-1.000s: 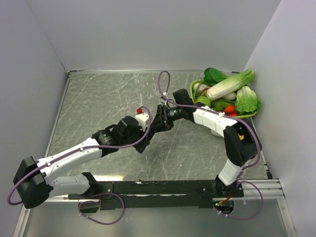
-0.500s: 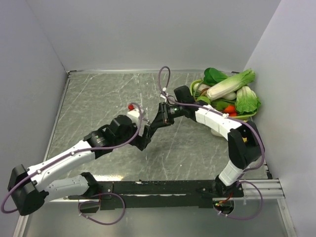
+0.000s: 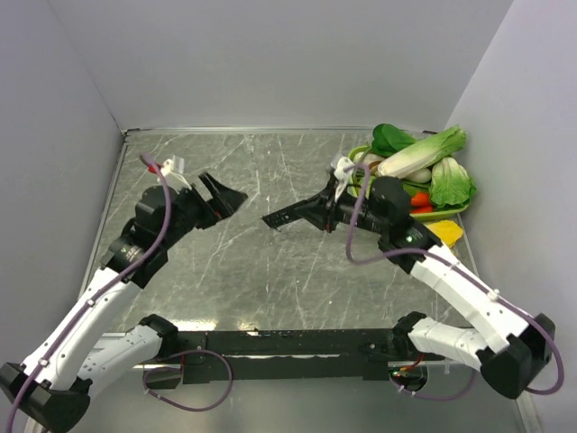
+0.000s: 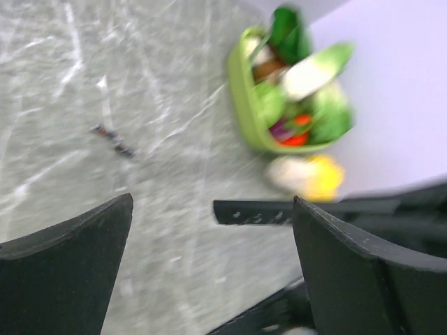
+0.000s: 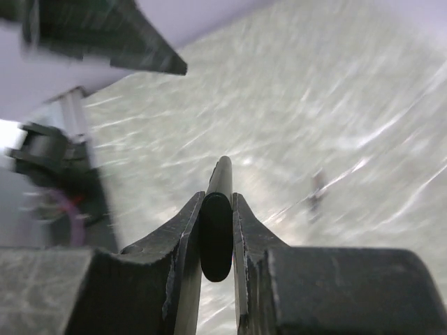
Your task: Load the batteries into the remote control
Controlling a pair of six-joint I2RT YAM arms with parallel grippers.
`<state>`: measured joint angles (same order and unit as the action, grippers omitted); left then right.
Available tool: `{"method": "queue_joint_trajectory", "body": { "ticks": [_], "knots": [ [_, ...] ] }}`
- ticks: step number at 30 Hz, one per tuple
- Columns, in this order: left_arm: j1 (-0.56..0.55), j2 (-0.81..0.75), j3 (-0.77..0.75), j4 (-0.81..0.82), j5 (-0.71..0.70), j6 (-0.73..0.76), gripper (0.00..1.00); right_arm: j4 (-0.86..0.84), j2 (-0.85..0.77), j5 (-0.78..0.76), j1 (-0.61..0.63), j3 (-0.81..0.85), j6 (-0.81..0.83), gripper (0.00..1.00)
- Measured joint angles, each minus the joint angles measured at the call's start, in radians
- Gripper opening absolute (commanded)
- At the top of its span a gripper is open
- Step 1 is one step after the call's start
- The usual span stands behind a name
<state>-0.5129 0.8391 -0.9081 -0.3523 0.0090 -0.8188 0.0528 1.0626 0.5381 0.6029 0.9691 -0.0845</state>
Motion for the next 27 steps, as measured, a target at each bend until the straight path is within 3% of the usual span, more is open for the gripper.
{"method": "queue_joint_trajectory", "body": {
  "ticks": [12, 19, 27],
  "knots": [
    [0.077, 0.164, -0.069, 0.106, 0.256, -0.481, 0.99, -0.267, -0.126, -0.288, 0.217, -0.136, 0.614, 0.00],
    [0.077, 0.219, -0.077, 0.196, 0.334, -0.599, 0.99, -0.407, -0.122, -0.399, 0.334, -0.167, 0.903, 0.00],
    [0.077, 0.234, -0.144, 0.267, 0.347, -0.645, 0.99, -0.492, -0.053, -0.449, 0.422, -0.190, 1.091, 0.00]
  ]
}}
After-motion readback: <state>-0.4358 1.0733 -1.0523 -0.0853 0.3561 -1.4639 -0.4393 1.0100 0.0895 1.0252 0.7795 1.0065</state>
